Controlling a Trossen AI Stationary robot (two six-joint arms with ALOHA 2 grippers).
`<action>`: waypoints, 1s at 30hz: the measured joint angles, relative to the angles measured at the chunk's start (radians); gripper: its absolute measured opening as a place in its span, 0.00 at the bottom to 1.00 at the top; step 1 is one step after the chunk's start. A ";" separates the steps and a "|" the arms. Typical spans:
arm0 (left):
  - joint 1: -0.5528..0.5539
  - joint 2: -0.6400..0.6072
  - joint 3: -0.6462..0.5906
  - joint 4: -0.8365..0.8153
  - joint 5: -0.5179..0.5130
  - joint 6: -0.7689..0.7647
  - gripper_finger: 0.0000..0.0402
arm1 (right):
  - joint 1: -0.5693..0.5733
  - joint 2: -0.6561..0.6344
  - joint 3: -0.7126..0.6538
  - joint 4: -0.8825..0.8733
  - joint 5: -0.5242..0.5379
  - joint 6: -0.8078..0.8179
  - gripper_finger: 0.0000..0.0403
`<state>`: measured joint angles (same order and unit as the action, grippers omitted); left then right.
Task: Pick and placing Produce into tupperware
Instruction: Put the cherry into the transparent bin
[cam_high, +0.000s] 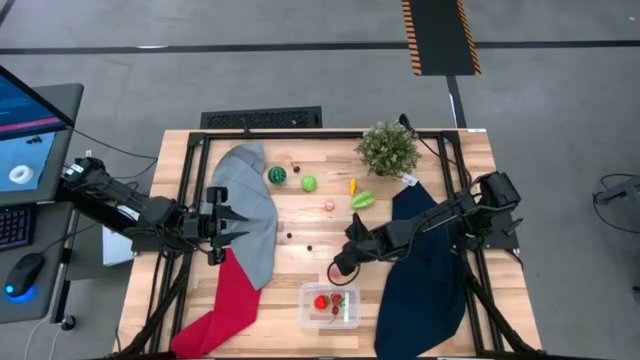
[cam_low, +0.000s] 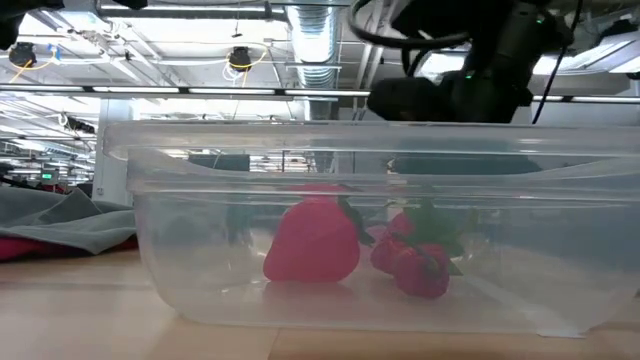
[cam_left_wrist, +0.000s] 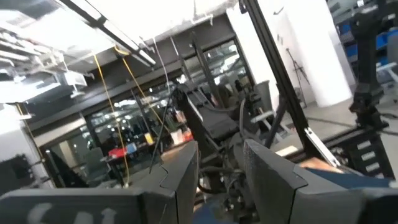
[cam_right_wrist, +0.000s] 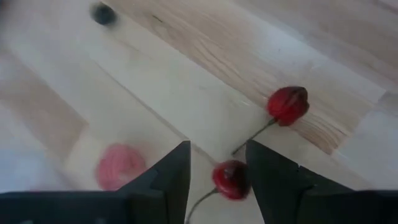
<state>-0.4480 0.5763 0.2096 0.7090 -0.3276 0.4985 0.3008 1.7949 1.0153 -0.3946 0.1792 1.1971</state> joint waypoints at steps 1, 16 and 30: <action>0.000 0.000 0.000 -0.008 -0.004 -0.008 0.30 | 0.000 0.008 0.015 -0.015 -0.002 0.000 0.43; 0.000 0.000 0.000 -0.023 0.006 -0.056 0.30 | -0.024 0.045 0.095 -0.203 0.006 -0.017 0.34; 0.000 0.000 0.000 -0.023 0.008 -0.059 0.30 | -0.028 0.045 0.095 -0.206 0.031 -0.028 0.32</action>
<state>-0.4484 0.5762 0.2096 0.6859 -0.3199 0.4393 0.2726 1.8400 1.1103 -0.6003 0.2102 1.1696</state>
